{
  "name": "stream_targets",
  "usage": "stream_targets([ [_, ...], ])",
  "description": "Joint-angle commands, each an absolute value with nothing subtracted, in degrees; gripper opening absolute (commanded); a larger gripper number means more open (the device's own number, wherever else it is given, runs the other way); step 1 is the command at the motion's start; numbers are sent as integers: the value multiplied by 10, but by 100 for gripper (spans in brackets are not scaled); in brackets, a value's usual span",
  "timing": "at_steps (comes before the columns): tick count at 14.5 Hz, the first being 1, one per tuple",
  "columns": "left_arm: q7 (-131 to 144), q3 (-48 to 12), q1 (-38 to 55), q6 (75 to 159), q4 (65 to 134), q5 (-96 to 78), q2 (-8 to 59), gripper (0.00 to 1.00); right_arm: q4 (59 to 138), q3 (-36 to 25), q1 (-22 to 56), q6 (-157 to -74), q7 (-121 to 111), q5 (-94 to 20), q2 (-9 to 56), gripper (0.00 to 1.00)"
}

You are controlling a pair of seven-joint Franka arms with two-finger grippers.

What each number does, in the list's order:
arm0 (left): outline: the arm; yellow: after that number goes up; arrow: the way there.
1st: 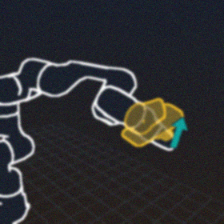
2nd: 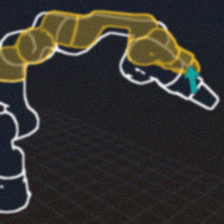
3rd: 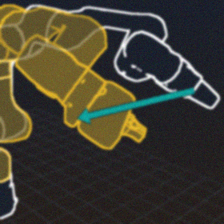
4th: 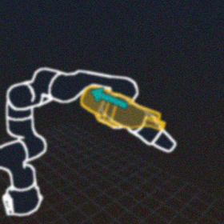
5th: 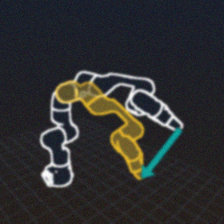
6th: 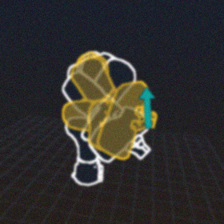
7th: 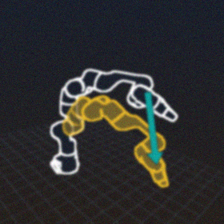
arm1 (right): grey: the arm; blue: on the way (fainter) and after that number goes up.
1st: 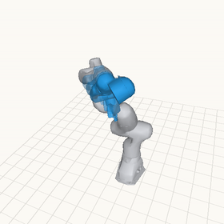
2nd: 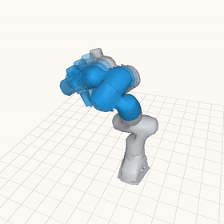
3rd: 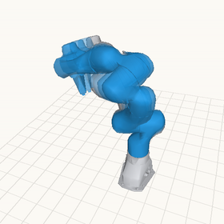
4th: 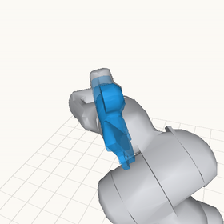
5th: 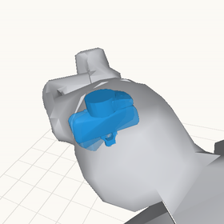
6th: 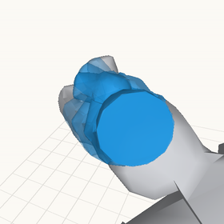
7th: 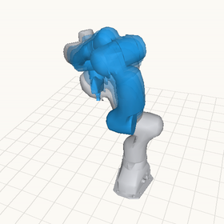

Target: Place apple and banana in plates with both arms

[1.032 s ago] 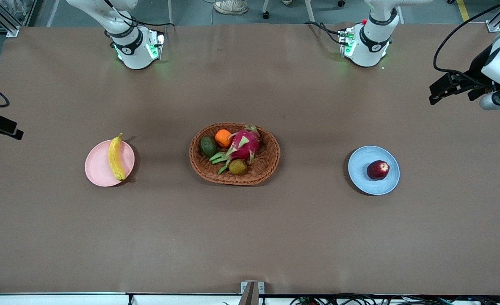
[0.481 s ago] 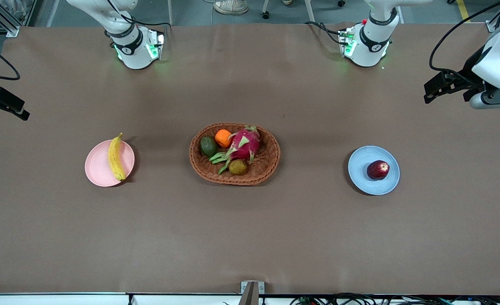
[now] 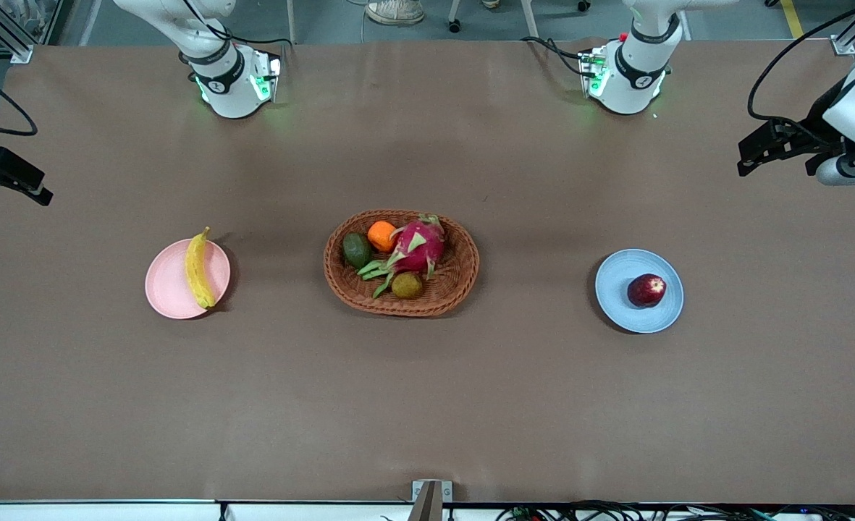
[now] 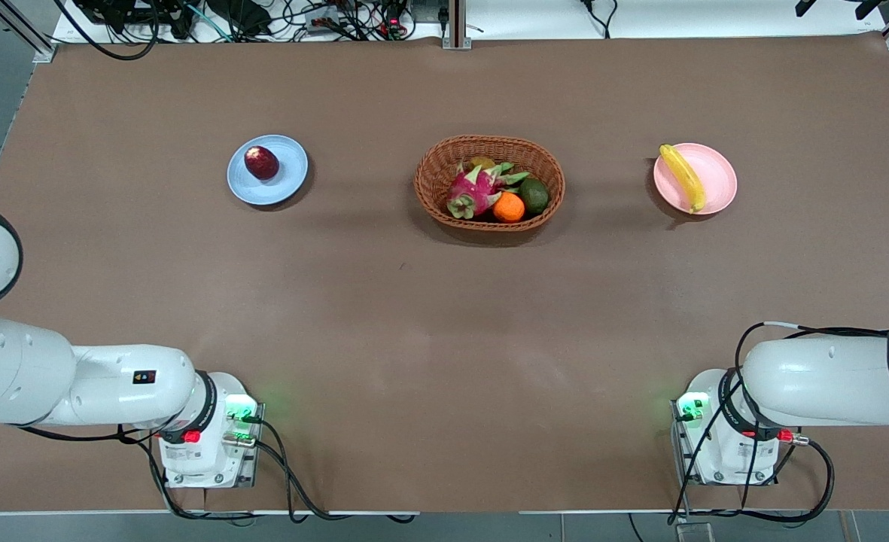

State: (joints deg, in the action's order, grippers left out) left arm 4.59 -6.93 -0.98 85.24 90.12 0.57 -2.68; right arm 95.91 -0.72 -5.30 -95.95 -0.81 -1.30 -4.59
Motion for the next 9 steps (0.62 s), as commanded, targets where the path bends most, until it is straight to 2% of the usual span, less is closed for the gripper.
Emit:
stream_targets([
  [1,36,-69,-12,850,905,0,-38,100,976,-3,-58,-965,-18,-15,-59,100],
  [9,49,-73,-11,849,904,1,-37,100,976,-4,-58,-964,-20,-12,-61,100],
])
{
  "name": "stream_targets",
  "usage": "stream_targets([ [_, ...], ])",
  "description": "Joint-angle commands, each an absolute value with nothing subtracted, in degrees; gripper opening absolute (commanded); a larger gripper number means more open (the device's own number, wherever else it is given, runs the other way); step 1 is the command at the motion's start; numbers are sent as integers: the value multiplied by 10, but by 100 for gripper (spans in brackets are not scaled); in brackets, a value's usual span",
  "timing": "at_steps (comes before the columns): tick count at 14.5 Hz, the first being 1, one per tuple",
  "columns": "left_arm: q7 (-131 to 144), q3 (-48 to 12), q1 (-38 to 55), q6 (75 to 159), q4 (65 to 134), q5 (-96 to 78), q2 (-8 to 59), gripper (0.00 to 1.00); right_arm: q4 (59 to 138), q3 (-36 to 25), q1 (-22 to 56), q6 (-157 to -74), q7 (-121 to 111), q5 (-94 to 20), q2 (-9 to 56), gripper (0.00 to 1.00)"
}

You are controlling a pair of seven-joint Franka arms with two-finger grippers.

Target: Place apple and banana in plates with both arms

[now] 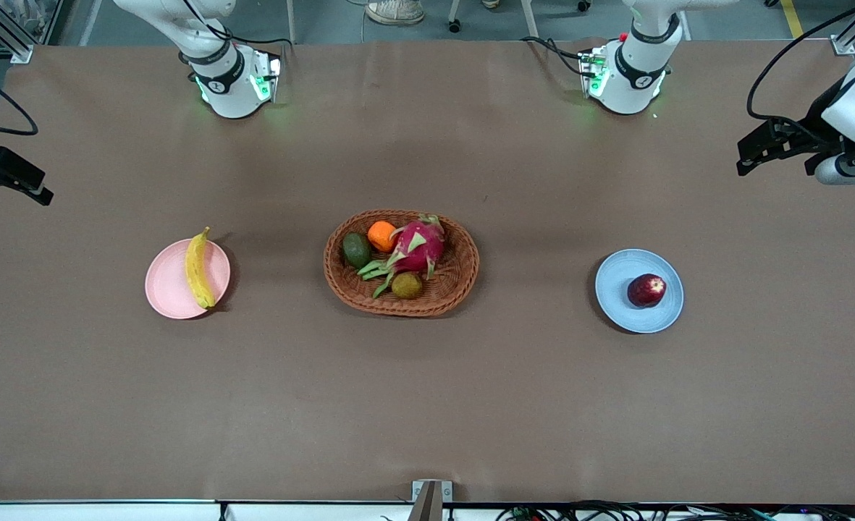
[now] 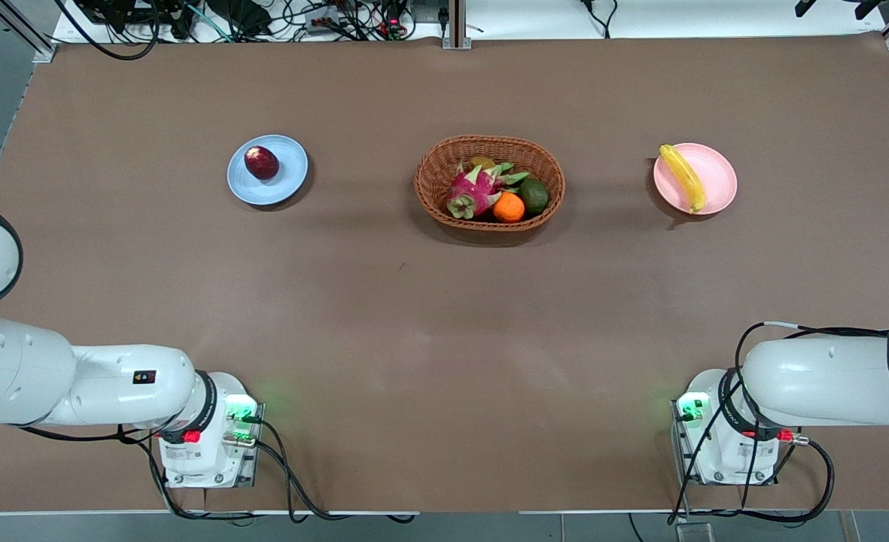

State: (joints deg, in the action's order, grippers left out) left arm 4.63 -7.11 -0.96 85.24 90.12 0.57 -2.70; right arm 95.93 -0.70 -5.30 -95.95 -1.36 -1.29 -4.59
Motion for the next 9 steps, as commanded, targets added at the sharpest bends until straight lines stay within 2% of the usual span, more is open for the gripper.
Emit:
stream_targets([
  [1,49,-74,-11,848,904,1,-37,100,976,-4,-58,-964,-20,-8,-61,100],
  [9,47,-74,-11,846,903,3,-37,100,978,-3,-57,-962,-20,4,-62,100],
])
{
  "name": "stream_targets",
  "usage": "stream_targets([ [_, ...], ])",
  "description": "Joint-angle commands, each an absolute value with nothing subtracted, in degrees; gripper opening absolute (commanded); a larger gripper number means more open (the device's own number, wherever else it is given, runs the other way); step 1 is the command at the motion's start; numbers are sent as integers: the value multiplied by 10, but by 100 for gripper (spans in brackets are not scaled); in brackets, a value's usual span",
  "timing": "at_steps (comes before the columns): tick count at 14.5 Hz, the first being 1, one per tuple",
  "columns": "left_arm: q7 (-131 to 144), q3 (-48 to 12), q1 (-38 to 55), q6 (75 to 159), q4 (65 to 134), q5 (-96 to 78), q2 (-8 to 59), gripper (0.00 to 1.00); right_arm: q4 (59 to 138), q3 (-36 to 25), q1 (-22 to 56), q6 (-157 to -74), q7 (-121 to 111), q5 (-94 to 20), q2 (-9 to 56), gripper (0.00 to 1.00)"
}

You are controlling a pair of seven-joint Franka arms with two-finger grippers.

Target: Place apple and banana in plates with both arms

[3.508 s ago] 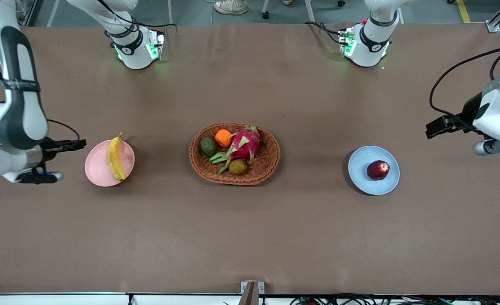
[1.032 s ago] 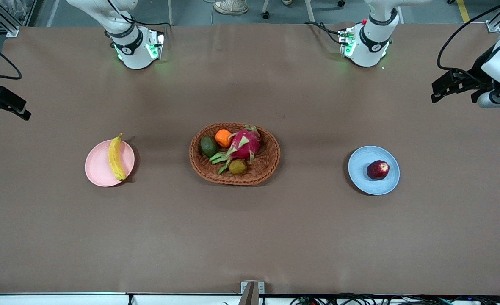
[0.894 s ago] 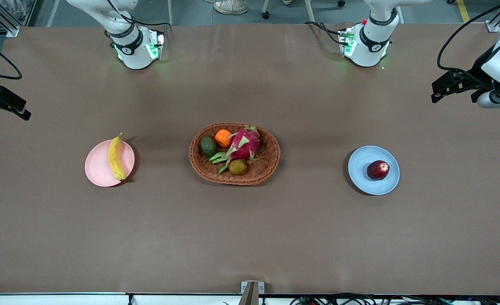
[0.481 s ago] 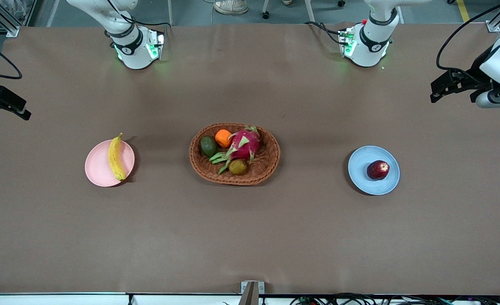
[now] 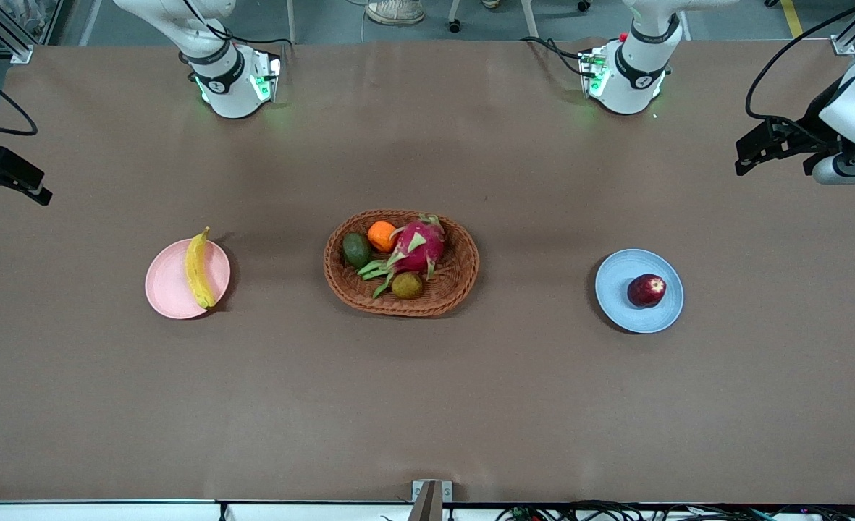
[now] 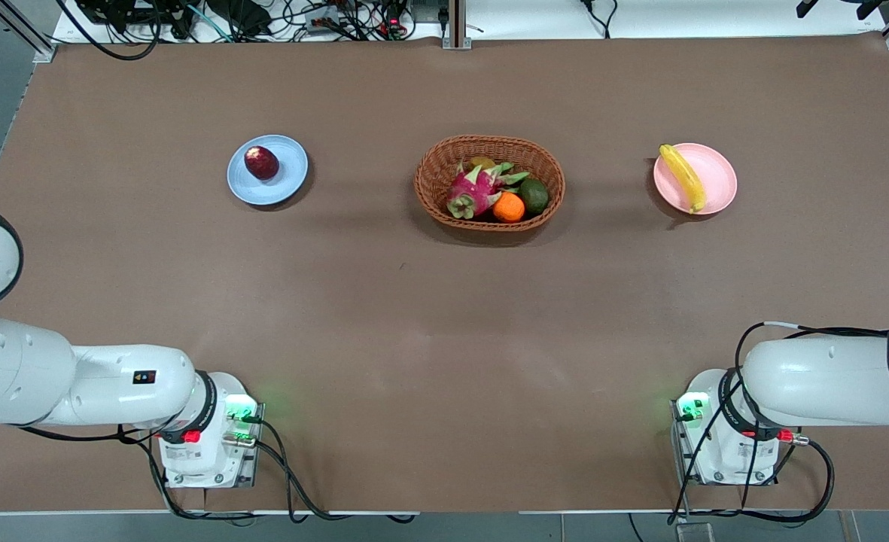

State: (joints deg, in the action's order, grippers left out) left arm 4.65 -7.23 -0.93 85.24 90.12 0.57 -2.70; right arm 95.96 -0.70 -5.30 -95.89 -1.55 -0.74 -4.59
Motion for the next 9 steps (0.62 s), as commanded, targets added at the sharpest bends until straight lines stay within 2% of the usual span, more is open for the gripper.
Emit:
stream_targets([
  [1,47,-73,-11,846,902,4,-36,100,978,-3,-57,-962,-20,4,-62,100],
  [9,47,-69,-11,846,885,7,-30,100,977,-3,-58,-957,-20,5,-61,100],
])
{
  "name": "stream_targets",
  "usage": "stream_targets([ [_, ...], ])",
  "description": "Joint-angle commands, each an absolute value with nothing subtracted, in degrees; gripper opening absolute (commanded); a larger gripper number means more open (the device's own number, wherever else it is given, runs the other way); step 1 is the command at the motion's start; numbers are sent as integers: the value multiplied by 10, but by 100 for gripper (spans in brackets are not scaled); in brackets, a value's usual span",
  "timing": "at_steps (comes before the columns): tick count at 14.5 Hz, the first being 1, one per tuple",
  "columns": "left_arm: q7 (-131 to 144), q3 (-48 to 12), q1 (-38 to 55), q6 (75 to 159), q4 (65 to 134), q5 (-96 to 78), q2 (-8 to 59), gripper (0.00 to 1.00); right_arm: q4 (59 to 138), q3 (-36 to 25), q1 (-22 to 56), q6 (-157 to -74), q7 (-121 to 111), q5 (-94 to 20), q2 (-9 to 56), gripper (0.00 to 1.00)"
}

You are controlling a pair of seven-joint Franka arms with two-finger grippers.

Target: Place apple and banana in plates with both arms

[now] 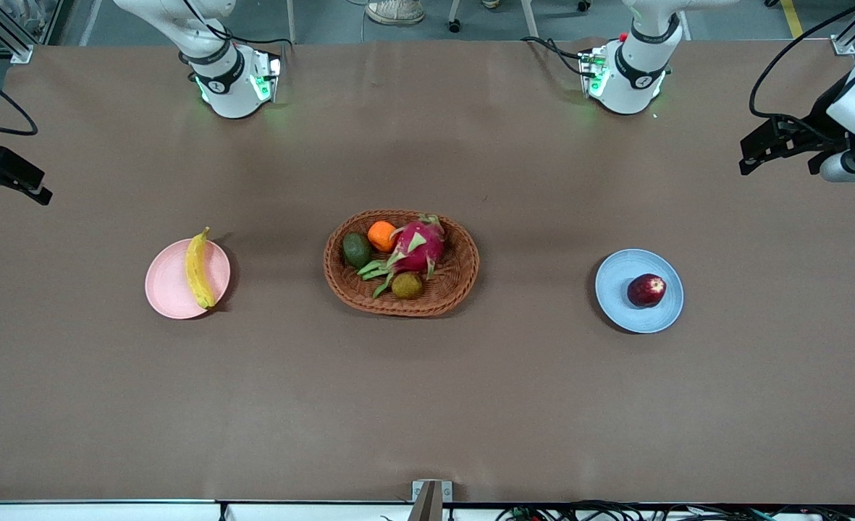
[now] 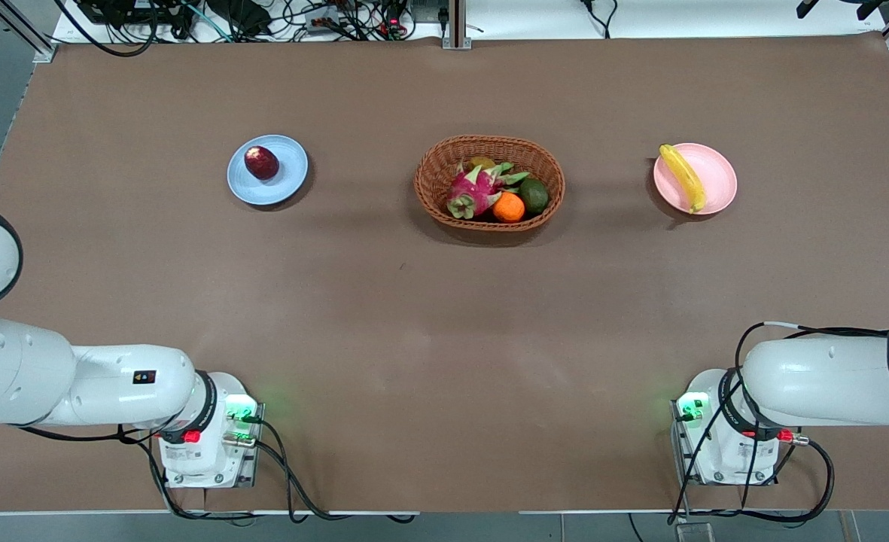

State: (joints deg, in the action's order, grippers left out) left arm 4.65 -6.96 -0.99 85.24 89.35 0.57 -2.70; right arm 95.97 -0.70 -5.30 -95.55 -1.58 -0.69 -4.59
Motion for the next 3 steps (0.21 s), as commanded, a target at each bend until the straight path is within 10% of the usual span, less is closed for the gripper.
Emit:
stream_targets([
  [1,46,-69,-11,846,885,8,-30,100,976,-3,-58,-957,-20,5,-60,100],
  [3,46,-69,-12,846,885,7,-30,100,976,-4,-58,-957,-20,5,-60,100],
])
